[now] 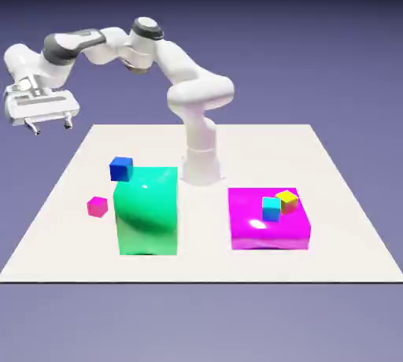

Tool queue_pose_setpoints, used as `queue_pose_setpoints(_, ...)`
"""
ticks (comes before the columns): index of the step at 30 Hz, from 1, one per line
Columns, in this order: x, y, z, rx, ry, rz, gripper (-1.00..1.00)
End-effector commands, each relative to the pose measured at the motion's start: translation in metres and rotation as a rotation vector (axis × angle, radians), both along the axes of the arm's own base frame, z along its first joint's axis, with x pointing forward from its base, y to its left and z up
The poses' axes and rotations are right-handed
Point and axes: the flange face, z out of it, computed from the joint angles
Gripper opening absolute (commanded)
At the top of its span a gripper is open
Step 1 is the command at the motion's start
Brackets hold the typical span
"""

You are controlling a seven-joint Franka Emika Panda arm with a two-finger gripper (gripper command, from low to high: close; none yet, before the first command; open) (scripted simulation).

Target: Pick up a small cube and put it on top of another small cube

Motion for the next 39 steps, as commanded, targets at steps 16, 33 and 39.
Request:
queue_pose_setpoints(16, -0.031, 0.055, -0.281, 0.246, -0.052, 0.373, 0.0)
queue_pose_setpoints(33, 0.025, 0.094, -0.004, 0.199, -0.141, 0.193, -1.0)
queue_pose_setpoints(39, 0.057, 0.16, 0.011, 0.237, -0.081, 0.138, -1.0)
